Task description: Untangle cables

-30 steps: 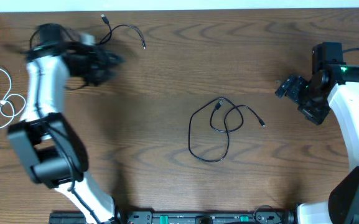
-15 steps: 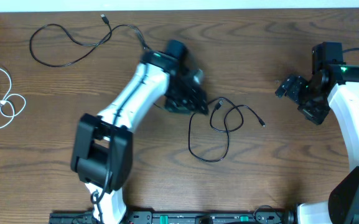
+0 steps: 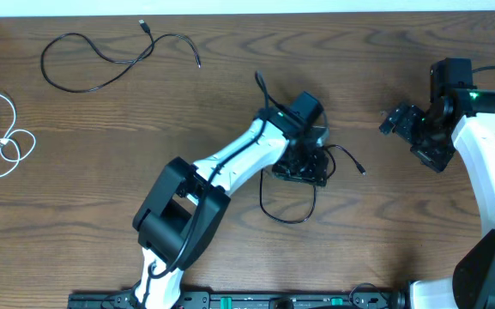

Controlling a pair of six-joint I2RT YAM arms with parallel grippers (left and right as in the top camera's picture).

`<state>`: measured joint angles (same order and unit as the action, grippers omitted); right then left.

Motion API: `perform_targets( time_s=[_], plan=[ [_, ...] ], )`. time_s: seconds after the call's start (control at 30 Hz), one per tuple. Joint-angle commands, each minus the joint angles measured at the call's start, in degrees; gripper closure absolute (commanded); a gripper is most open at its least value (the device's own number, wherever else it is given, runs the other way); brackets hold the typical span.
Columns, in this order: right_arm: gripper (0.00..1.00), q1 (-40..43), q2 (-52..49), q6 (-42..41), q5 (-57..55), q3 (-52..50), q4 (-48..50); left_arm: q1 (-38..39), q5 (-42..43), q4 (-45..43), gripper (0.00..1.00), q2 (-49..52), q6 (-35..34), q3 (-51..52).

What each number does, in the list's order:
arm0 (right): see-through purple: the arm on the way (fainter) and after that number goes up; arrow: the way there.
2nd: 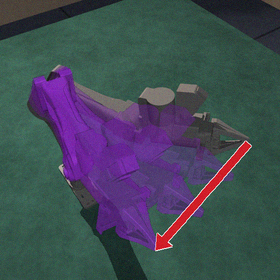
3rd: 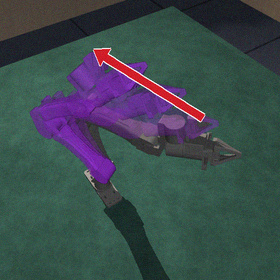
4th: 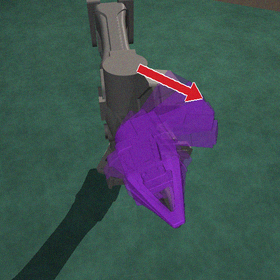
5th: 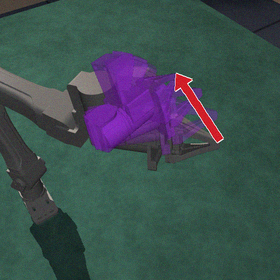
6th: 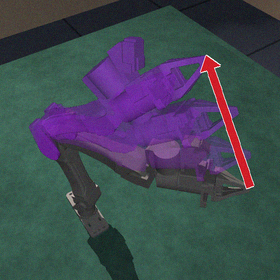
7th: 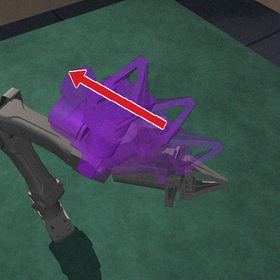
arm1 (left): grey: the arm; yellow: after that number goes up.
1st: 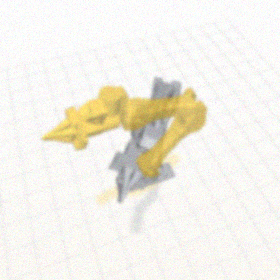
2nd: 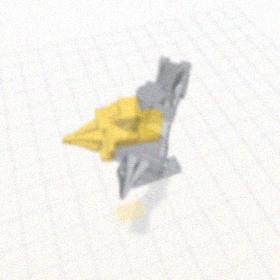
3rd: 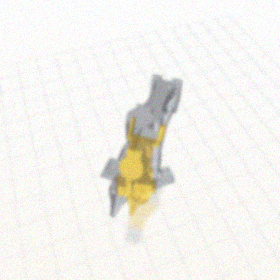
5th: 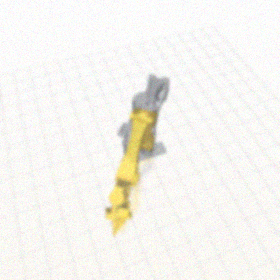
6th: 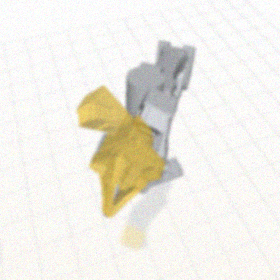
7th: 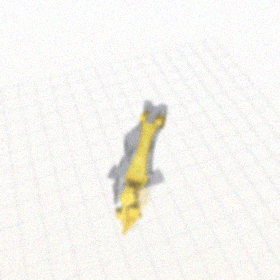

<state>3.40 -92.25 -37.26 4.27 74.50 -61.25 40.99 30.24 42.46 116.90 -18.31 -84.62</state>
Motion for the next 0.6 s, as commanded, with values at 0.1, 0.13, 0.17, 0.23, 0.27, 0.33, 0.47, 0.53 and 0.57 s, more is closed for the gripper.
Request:
perform_targets(
  time_s=[0.1, 0.13, 0.17, 0.23, 0.27, 0.33, 0.47, 0.53, 0.57],
  plan=[
    [0.01, -0.1, 0.1, -0.4, -0.1, 0.0, 0.0, 1.4, -11.3, -1.1, 0.43, 1.1, -6.1, 0.1],
    [0.01, -0.1, 0.1, -0.4, -0.1, 0.0, 0.0, 1.4, -11.5, -1.5, 0.44, 1.4, -6.1, 0.1],
    [0.01, -0.1, 0.1, -0.4, -0.1, 0.0, 0.0, 1.4, -11.5, -1.8, 0.49, 1.6, -6.4, 0.1],
    [0.01, -0.1, 0.1, -0.4, -0.1, 0.0, 0.0, 1.4, -11.4, -2.1, 0.56, 2.4, -7.7, 0.1],
    [0.01, -0.1, 0.1, -0.4, -0.1, 0.0, 0.0, 1.4, -11.4, -2.1, 0.6, 2.7, -7.8, 0.1],
    [0.01, -0.1, 0.1, -0.4, -0.1, 0.0, 0.0, 1.4, -11.2, -2.1, 0.68, 2.9, -8.0, 0.1],
    [0.01, -0.1, 0.1, -0.4, -0.1, 0.0, 0.0, 1.4, -11.3, -2.3, 0.9, 2.9, -8.2, 0.1],
    [0.01, -0.1, 0.1, -0.4, -0.1, 0.0, 0.0, 1.3, -11.3, -2.3, 0.92, 2.9, -8.2, 0.1],
    [0.01, -0.1, 0.1, -0.4, -0.1, 0.0, 0.0, 1.3, -11.3, -2.3, 0.92, 2.9, -8.2, 0.0]
  ],
)
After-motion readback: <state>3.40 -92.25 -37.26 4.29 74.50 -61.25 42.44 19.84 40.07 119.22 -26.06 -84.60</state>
